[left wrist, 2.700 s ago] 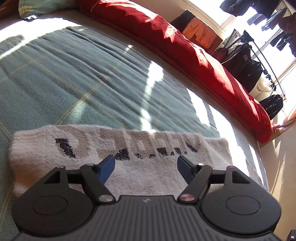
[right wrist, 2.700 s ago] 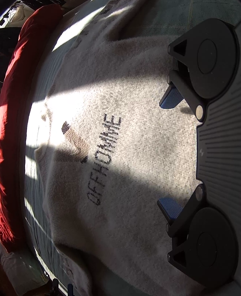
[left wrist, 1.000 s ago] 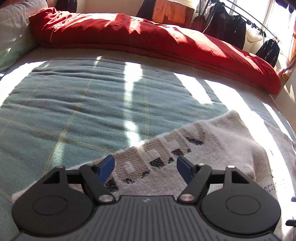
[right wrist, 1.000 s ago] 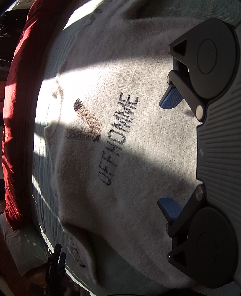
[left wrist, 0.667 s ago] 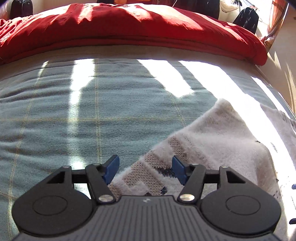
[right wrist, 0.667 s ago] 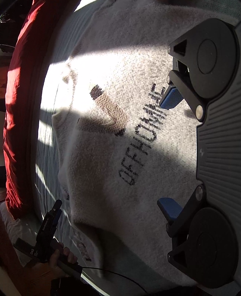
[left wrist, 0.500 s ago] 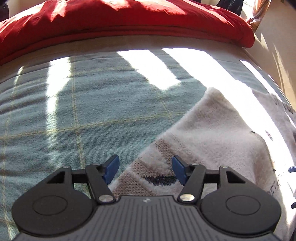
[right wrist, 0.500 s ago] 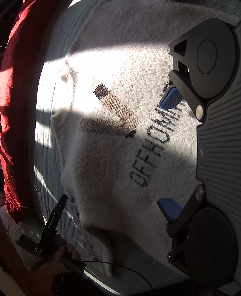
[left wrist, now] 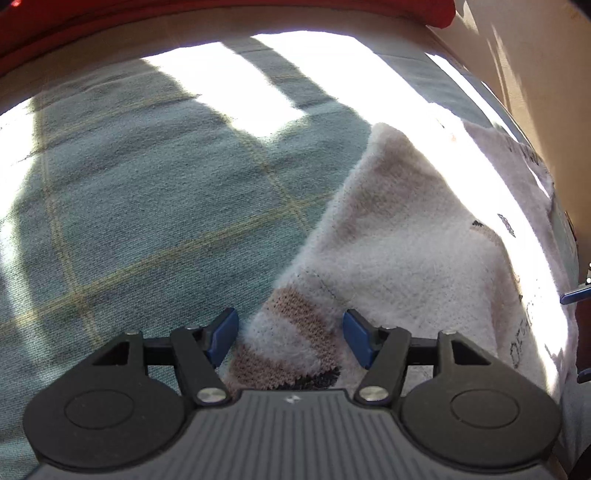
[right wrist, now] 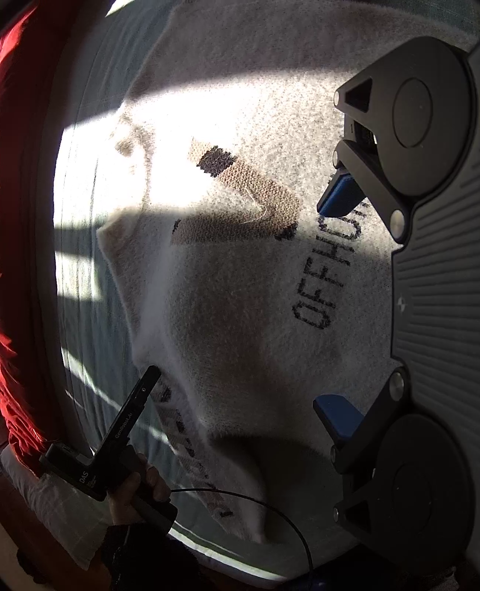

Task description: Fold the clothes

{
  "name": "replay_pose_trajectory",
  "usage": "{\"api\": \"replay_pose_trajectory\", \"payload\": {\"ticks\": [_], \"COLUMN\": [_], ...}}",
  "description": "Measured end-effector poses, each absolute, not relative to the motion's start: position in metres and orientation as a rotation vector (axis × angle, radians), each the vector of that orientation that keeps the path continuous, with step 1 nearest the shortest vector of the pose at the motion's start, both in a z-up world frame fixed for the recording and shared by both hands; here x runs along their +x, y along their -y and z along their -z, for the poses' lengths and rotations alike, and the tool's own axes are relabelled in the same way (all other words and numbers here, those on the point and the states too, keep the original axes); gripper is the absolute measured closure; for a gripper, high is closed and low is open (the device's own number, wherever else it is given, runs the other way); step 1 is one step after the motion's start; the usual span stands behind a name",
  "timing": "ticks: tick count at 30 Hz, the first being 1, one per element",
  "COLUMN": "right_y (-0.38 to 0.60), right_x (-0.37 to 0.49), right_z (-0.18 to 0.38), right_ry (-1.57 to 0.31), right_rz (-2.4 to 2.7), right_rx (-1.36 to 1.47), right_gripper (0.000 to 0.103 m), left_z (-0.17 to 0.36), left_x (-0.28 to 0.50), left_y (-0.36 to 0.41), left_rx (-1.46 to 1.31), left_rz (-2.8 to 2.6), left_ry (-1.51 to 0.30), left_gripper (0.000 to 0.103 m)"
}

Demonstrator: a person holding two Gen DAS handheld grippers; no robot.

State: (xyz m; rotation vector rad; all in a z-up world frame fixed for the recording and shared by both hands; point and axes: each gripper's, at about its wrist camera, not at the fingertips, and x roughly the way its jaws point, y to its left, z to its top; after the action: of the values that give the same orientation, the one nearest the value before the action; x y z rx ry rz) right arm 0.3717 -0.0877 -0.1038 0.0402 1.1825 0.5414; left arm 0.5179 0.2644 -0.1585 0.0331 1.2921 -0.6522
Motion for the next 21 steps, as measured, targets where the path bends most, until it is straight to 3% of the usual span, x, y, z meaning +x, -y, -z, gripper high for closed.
{"api": "replay_pose_trajectory", "payload": {"ticks": [3,5,21], "right_y": [0.089,0.092,0.086], "right_x": [0.376,0.379,0.435], "right_z": [0.105,0.108,0.118], "right_ry": [-1.202,-1.221,-1.255], "right_rz": [-0.513,-0.502,-0.583], "right_rx": [0.06,0.078,0.135], "right_gripper": [0.0,0.0,0.0], "left_z": [0.166,0.17,0.187], "left_x": [0.529,0.537,0.555], "left_y": [-0.266,-0.271,-0.263], "left_rx": [-0.008,-0.085,-0.201], "left_rz": [0.721,0.77,0.949], "left_ry": [-1.347,-1.39,-1.602], "left_gripper": [0.039,0.03,0.03]}}
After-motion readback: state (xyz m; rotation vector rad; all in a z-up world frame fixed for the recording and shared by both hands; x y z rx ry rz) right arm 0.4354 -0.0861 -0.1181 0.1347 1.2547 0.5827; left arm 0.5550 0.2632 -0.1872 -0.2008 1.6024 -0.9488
